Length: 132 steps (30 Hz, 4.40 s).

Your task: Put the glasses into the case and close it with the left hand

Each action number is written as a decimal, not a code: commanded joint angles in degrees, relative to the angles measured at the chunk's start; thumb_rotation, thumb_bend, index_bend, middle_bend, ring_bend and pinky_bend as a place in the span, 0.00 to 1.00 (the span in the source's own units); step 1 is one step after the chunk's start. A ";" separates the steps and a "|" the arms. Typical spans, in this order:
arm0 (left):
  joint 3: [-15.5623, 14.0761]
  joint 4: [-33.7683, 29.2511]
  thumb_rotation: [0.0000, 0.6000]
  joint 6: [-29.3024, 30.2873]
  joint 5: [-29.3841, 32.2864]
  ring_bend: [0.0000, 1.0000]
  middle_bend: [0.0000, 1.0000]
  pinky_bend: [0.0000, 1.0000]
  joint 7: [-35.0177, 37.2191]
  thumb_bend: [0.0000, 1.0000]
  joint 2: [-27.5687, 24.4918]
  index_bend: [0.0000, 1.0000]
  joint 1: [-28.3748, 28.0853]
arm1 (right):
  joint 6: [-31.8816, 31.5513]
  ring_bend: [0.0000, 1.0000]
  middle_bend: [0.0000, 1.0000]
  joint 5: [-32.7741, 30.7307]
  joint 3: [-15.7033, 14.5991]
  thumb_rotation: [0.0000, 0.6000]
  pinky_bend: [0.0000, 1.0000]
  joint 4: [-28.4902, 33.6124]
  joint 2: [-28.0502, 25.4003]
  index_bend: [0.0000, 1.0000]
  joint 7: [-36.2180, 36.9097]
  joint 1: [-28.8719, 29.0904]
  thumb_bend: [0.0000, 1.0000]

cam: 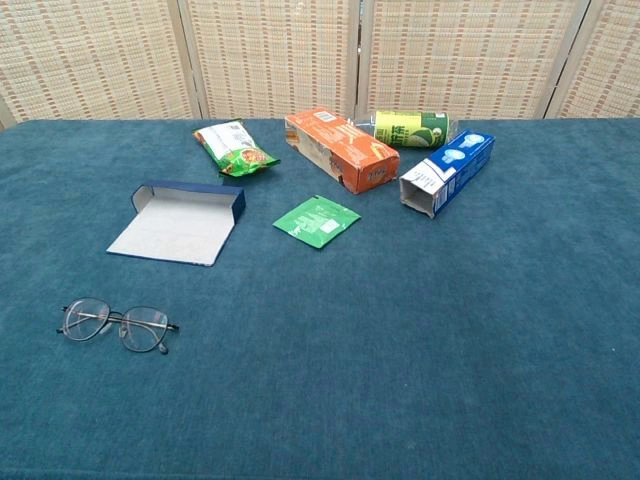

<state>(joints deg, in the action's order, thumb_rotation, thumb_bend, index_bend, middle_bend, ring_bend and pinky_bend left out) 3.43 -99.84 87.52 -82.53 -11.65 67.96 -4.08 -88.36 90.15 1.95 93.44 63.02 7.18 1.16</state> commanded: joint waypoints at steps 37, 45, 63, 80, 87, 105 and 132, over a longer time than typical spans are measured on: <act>1.93 1.06 1.00 -24.49 -4.63 0.87 0.89 0.99 -5.89 0.19 1.29 0.22 -19.08 | 0.21 0.30 0.31 -0.71 0.71 1.00 0.24 0.92 -1.68 0.29 0.05 0.50 0.22; 2.36 0.92 1.00 -34.17 3.71 0.98 1.00 1.00 -12.72 0.19 4.53 0.31 -24.86 | -0.03 0.30 0.31 -0.93 0.50 1.00 0.24 0.38 -1.67 0.29 0.74 0.12 0.22; 0.46 3.37 1.00 -37.58 19.16 1.00 1.00 1.00 -22.34 0.28 9.94 0.40 -30.04 | 0.60 0.30 0.31 -1.38 0.33 1.00 0.24 -0.28 -1.60 0.29 1.35 0.10 0.22; -2.00 3.02 1.00 -35.34 28.02 1.00 1.00 1.00 -28.35 0.32 11.82 0.45 -33.34 | 1.19 0.30 0.31 -1.79 0.24 1.00 0.24 -1.08 -1.46 0.29 2.23 0.15 0.22; -2.83 2.96 1.00 -34.75 29.53 1.00 1.00 1.00 -28.77 0.32 12.18 0.47 -34.33 | 1.14 0.30 0.31 -1.79 0.17 1.00 0.24 -1.12 -1.42 0.29 2.26 0.05 0.22; -3.95 5.08 1.00 -33.52 30.56 1.00 1.00 1.00 -27.35 0.45 13.78 0.55 -35.48 | 0.83 0.30 0.31 -1.92 0.03 1.00 0.24 -1.24 -1.42 0.29 2.48 -0.41 0.22; -1.04 5.32 1.00 -33.20 30.81 1.00 1.00 1.00 -27.85 0.47 10.54 0.64 -39.96 | 0.29 0.30 0.31 -2.07 0.03 1.00 0.24 -1.69 -1.27 0.29 2.88 -0.98 0.22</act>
<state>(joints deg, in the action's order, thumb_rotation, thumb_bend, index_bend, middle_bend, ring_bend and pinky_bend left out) 1.98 -94.73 54.43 -51.75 -39.47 78.66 -43.65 -88.07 88.08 1.99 91.75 61.74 10.05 0.19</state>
